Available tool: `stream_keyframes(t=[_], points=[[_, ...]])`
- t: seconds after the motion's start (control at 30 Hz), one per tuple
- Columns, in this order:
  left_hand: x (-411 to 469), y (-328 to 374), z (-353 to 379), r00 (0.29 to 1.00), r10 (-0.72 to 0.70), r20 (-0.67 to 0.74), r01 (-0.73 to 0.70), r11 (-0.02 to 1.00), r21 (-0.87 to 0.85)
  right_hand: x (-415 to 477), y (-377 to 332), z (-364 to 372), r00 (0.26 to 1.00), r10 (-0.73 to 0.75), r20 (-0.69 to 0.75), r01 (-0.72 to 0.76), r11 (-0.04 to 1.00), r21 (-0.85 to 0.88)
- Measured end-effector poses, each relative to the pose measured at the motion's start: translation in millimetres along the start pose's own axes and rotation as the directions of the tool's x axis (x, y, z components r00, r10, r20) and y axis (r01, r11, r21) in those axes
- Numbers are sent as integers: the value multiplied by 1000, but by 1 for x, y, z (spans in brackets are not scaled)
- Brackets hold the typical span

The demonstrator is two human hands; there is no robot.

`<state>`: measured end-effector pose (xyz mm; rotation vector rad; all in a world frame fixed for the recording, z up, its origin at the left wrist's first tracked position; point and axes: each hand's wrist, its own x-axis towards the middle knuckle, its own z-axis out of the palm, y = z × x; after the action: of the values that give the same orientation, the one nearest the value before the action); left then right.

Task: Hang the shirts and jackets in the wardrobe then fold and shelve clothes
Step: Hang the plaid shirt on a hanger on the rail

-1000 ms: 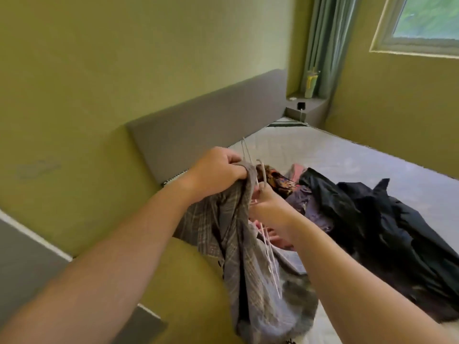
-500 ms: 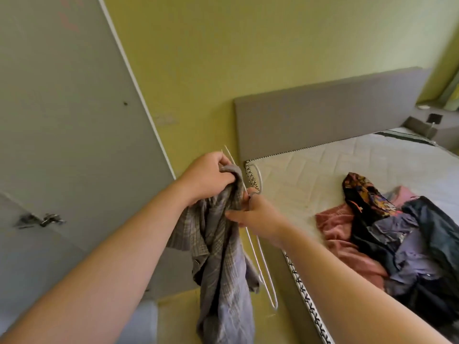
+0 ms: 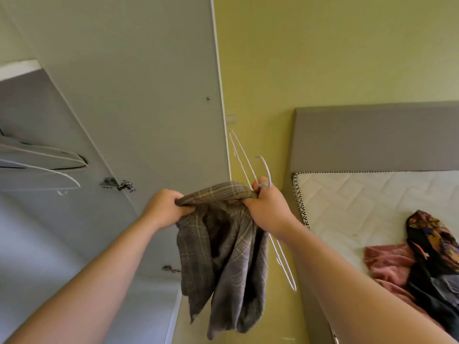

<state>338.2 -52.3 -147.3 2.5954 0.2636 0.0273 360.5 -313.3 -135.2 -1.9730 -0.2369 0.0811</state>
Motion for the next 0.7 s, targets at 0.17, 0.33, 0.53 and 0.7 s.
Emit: stream_keyframes(t=[0.17, 0.33, 0.53, 0.7], points=[[-16, -26, 39, 887, -440, -142, 325, 813, -483, 0, -7, 14, 1000, -13, 11, 13, 1000, 23], [-35, -17, 81, 760, -582, 290, 650, 668, -362, -11, -10, 22, 1000, 17, -16, -16, 997, 71], [-40, 18, 119, 785, -314, 535, 592, 636, -495, -24, -4, 19, 997, 60, -53, -56, 995, 87], [-41, 39, 146, 729, -261, 632, 552, 771, -318, -31, 4, -4, 981, 95, -169, -87, 995, 54]])
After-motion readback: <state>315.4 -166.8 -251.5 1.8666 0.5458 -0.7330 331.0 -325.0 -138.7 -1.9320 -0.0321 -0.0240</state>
